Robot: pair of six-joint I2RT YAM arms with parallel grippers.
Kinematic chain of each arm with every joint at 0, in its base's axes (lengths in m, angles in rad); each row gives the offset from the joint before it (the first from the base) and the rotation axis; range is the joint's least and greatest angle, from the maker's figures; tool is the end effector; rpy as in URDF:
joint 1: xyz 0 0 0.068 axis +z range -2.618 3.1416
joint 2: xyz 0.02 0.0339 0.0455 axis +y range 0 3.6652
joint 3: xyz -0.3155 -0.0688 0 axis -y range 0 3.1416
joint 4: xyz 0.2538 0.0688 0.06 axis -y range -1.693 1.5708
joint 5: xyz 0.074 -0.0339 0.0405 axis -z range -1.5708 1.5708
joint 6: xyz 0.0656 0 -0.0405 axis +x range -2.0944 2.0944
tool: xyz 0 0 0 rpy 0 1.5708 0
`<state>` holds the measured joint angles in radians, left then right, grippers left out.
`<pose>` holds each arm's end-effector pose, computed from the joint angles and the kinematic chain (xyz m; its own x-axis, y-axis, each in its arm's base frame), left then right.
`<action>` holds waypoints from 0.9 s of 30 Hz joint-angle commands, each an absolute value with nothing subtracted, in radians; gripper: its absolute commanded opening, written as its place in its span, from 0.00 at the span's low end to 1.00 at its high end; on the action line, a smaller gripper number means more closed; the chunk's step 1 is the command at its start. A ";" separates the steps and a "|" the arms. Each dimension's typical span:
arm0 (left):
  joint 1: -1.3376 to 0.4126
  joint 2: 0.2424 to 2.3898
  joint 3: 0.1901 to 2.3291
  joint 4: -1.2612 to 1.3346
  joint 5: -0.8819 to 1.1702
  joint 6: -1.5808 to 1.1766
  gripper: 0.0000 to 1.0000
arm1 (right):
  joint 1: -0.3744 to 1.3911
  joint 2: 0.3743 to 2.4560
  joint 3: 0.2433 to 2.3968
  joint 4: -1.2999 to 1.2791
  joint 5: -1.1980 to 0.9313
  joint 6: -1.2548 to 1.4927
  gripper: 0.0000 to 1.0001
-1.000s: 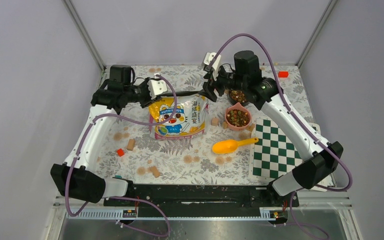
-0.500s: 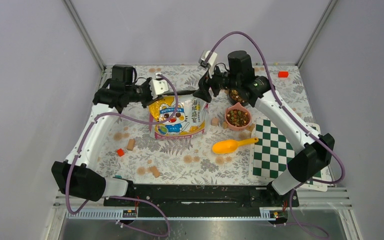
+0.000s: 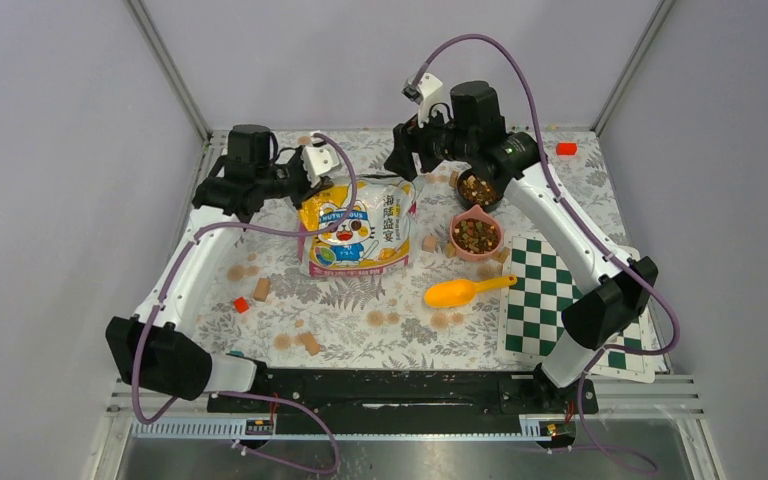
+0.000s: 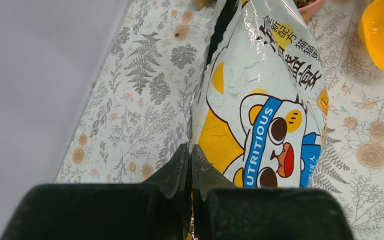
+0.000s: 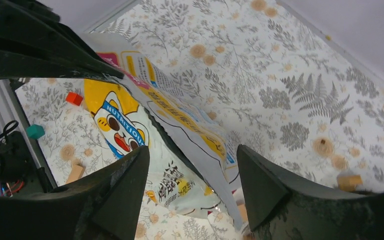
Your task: Serve the pet food
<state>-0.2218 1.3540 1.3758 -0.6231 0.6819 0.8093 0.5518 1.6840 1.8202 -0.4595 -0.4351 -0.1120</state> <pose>0.2910 -0.1080 0.4165 0.1098 0.5513 -0.8271 0.8671 0.3536 0.3508 0.3479 0.2466 0.4785 -0.1777 -0.2284 -0.9572 -0.8409 0.5406 0.0271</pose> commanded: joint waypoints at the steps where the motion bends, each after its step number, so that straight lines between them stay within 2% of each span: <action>1: -0.221 1.286 1.319 -0.413 0.633 0.709 0.00 | 0.556 1.666 1.868 -0.499 -0.303 -0.007 0.73; 2: -0.220 1.270 1.300 -0.375 0.620 0.678 0.12 | 0.556 1.663 1.874 -0.500 -0.295 0.016 0.73; 3: -0.219 1.260 1.287 -0.345 0.608 0.643 0.31 | 0.557 1.658 1.880 -0.500 -0.287 0.027 0.74; 4: -0.219 1.251 1.278 -0.323 0.599 0.617 0.46 | 0.557 1.654 1.886 -0.499 -0.283 0.034 0.75; 6: -0.218 1.238 1.277 -0.305 0.594 0.580 0.61 | 0.556 1.644 1.901 -0.509 -0.290 0.033 0.82; 12: -0.216 1.159 1.267 -0.212 0.458 0.406 0.83 | 0.552 1.627 1.957 -0.572 -0.323 -0.060 0.93; 15: -0.216 1.129 1.286 -0.152 0.315 0.257 0.89 | 0.551 1.648 2.006 -0.596 -0.344 -0.065 0.96; 16: -0.216 1.129 1.305 -0.157 0.283 0.235 0.89 | 0.551 1.667 2.040 -0.620 -0.355 -0.057 0.97; 17: -0.216 1.134 1.338 -0.214 0.291 0.261 0.94 | 0.551 1.691 2.077 -0.642 -0.376 -0.048 0.97; 19: -0.216 1.157 1.411 -0.322 0.358 0.327 0.99 | 0.553 1.734 2.129 -0.666 -0.426 -0.035 0.97; 22: -0.216 1.192 1.456 -0.414 0.425 0.358 0.99 | 0.562 1.774 2.151 -0.657 -0.503 -0.053 0.84; 24: -0.216 1.211 1.465 -0.469 0.469 0.390 0.99 | 0.568 1.803 2.167 -0.663 -0.586 -0.093 0.62; 25: -0.216 1.225 1.464 -0.490 0.496 0.395 0.99 | 0.572 1.817 2.176 -0.679 -0.625 -0.114 0.54; 27: -0.216 1.250 1.469 -0.547 0.571 0.424 0.98 | 0.578 1.848 2.192 -0.710 -0.673 -0.165 0.47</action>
